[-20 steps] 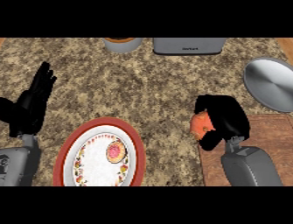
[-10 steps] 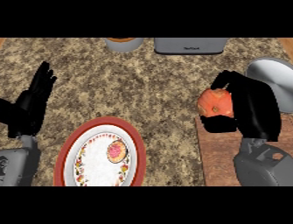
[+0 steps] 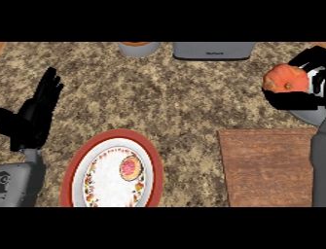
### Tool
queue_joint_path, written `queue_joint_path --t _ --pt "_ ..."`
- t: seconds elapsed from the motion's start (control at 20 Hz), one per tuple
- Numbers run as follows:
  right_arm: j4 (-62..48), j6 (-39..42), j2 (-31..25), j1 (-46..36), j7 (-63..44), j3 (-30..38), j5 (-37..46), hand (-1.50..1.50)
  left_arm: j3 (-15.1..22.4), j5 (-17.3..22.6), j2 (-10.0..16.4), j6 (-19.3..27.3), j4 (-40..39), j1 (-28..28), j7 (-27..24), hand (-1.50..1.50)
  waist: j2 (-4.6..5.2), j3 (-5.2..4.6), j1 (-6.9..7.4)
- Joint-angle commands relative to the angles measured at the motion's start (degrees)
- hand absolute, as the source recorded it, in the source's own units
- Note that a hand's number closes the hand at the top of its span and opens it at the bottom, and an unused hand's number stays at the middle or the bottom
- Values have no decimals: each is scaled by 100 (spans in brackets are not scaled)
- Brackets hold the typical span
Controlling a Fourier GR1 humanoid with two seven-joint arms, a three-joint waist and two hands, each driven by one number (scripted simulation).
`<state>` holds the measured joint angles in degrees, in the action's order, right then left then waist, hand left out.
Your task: Pick the squash from the cutting board and place it in the pan
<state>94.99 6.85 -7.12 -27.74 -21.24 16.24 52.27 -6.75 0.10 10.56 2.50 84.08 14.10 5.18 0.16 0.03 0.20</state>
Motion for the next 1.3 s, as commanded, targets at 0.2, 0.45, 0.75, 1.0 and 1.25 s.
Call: queue_joint_path --t 0.2,0.45,0.75,1.0,1.25 --pt "-2620 -870 -1481 -587 1483 1117 -244 150 129 -47 -130 58 110 98 180 0 25 4 82" --pt "-4351 -1876 -2195 -910 2255 1300 280 150 238 -154 -204 100 95 95 73 0 89 14 245" --pt "-6284 -2598 -2683 -1295 3244 1749 28 150 165 -102 -119 -72 -173 119 -241 0 136 24 307" --pt "-7112 -3002 -2922 -1401 3744 1948 -35 150 212 27 -165 -173 34 97 -113 0 157 36 413" --pt "-7814 -1498 -2941 -1715 3479 2298 -612 -150 233 -64 -174 -62 -4 384 -15 0 201 50 464"
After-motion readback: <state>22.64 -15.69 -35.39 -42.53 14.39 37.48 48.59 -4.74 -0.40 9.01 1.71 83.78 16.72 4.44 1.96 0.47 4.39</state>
